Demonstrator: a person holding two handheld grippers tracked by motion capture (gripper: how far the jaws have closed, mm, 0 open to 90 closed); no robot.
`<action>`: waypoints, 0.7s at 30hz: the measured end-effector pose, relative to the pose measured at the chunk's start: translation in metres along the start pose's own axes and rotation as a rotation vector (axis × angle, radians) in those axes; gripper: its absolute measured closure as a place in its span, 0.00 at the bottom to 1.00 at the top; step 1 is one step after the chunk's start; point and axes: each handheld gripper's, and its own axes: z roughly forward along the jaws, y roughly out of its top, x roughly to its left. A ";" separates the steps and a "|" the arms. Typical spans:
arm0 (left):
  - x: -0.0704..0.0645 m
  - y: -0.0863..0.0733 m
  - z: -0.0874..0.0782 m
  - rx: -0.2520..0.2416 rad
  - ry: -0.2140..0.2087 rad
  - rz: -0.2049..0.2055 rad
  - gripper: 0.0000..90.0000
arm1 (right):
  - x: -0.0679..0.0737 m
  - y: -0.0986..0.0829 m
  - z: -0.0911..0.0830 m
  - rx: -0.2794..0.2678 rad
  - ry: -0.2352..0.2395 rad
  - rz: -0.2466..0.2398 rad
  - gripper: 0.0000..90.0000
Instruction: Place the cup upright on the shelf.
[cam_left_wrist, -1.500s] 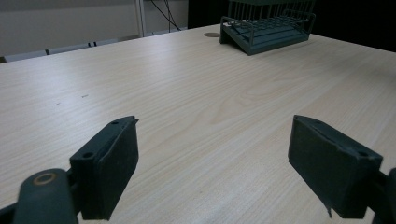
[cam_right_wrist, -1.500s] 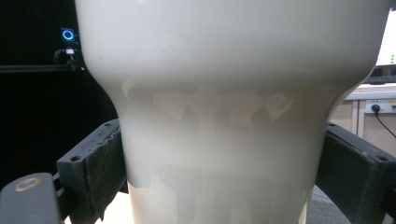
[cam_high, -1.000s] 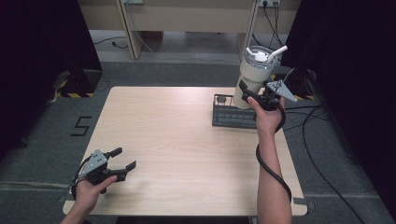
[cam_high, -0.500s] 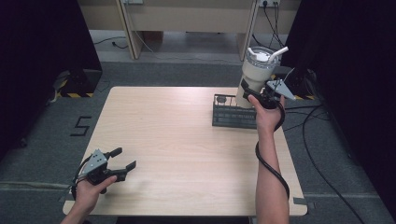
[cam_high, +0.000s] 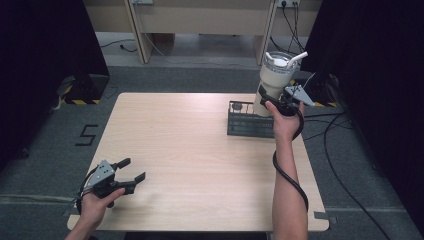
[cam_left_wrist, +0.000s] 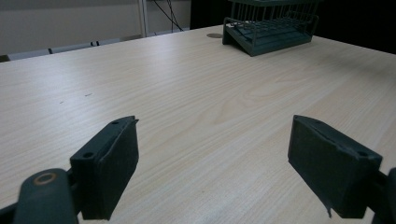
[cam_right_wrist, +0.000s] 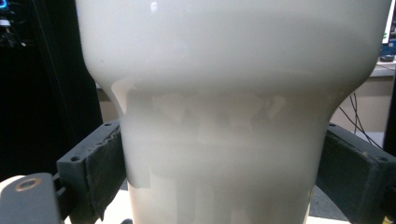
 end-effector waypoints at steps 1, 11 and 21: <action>0.000 0.000 0.000 0.000 0.000 0.000 0.18 | 0.000 -0.001 0.000 0.005 -0.003 0.004 0.12; 0.000 0.000 0.000 0.000 0.001 -0.001 0.18 | -0.006 -0.009 0.007 0.031 -0.021 0.010 0.12; 0.001 0.000 0.000 -0.002 0.002 -0.004 0.18 | -0.011 -0.018 0.017 0.048 -0.042 0.019 0.12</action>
